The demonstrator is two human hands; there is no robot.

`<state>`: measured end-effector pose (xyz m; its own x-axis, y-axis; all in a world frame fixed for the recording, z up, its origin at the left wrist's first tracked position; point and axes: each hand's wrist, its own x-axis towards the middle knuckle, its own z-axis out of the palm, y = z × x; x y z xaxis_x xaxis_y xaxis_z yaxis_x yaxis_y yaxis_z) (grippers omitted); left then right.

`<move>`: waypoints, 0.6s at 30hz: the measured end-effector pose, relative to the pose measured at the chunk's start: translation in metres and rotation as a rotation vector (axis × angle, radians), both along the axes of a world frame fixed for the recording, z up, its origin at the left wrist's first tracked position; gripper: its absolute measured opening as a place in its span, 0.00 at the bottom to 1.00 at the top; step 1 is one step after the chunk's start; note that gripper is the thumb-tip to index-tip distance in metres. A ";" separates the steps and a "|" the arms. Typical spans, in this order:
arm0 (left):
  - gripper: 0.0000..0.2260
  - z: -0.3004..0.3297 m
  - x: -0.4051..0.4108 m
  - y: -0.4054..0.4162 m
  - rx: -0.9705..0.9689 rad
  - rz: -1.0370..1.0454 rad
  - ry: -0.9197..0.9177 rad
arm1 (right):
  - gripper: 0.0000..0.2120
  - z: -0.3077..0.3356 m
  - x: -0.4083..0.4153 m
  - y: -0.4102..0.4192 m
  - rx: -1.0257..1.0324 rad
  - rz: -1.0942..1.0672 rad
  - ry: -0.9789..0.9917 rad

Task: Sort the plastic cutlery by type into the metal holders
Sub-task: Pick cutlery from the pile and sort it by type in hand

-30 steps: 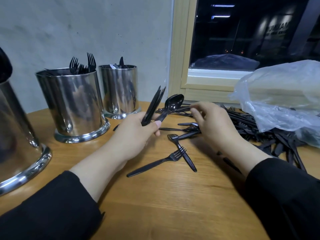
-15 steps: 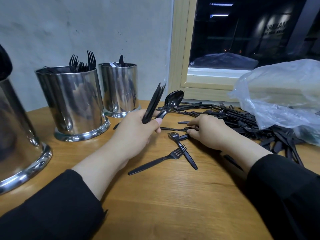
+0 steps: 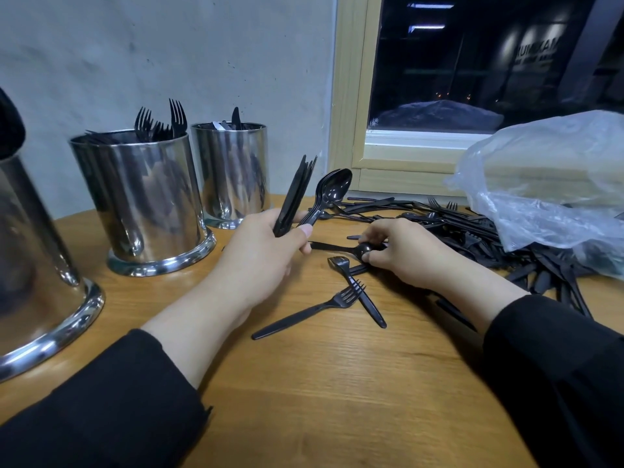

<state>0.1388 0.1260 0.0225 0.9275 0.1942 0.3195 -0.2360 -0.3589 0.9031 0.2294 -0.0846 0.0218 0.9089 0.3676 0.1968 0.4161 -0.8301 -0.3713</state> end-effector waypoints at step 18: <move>0.05 0.009 -0.006 0.009 -0.138 0.079 0.078 | 0.03 0.001 -0.012 0.011 0.286 0.314 -0.723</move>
<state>0.1332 0.1349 0.0318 0.9284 0.3046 0.2126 -0.1393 -0.2450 0.9595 0.2178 -0.0738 0.0224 0.3871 0.4296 0.8158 0.8285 -0.5505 -0.1032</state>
